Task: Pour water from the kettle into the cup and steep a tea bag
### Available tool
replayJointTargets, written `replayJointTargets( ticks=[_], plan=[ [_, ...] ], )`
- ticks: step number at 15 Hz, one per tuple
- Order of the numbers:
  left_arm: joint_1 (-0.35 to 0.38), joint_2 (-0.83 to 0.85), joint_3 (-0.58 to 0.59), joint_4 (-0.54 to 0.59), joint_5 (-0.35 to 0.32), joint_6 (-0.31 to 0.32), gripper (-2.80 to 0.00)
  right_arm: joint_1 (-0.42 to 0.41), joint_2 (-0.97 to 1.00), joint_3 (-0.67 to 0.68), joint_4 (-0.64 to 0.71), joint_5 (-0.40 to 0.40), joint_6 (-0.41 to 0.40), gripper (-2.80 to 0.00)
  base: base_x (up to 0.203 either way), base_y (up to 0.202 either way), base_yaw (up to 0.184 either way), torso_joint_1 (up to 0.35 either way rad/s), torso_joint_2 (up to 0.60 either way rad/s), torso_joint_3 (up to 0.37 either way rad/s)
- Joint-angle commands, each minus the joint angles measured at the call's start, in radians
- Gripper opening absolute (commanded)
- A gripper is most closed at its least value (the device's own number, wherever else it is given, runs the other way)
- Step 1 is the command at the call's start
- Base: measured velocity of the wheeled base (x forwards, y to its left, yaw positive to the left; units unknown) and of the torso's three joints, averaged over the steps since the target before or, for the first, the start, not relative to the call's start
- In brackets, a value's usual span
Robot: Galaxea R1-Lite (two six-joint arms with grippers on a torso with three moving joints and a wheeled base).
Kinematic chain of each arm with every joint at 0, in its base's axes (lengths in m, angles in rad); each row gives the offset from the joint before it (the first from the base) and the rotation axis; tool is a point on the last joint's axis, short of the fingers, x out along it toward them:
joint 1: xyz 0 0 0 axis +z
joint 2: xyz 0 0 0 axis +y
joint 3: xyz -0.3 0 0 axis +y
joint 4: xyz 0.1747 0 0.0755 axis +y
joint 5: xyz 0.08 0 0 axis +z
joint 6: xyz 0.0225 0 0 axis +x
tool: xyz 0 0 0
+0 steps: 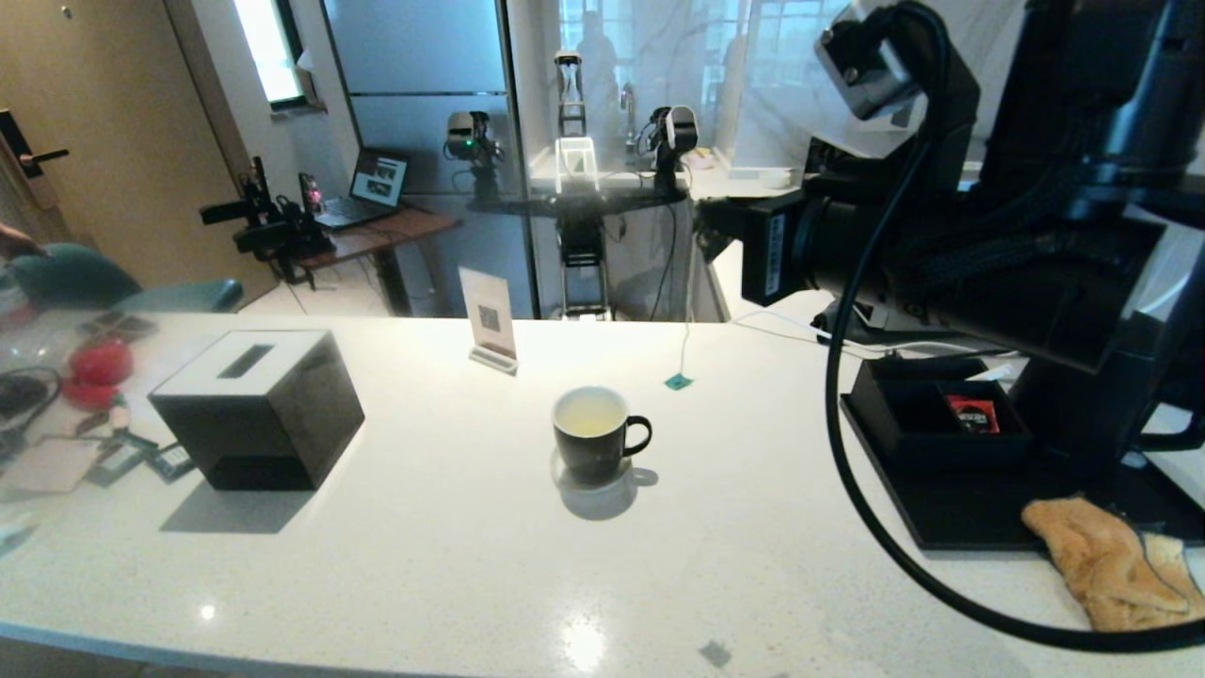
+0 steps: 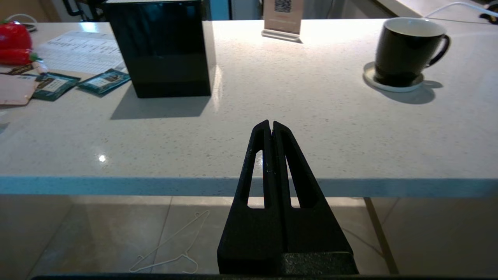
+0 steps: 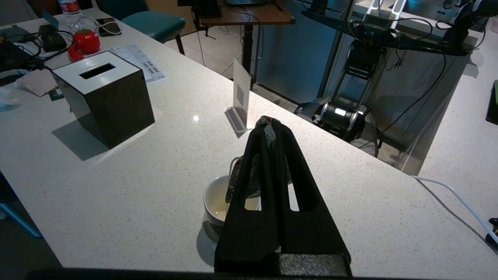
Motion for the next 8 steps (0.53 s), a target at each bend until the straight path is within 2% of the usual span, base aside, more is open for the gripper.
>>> replayJointTargets(
  ticks=[1,5,8],
  plan=[
    [0.0,0.002,-0.048,0.037,-0.038,0.0,-2.8,0.0,0.005,0.001,-0.002,0.0,-0.001,-2.8,0.0,0.0,0.0,0.0,0.0,0.0],
    [0.0,0.008,-0.128,0.132,-0.096,0.0,-2.8,0.0,0.005,0.0,-0.002,0.001,-0.001,-2.8,0.0,0.0,0.0,0.0,0.0,0.0],
    [0.0,0.075,-0.161,0.136,-0.152,0.0,-2.8,0.0,-0.003,-0.002,-0.002,0.001,-0.001,-2.8,0.0,0.0,0.0,0.0,0.0,0.0]
  ],
)
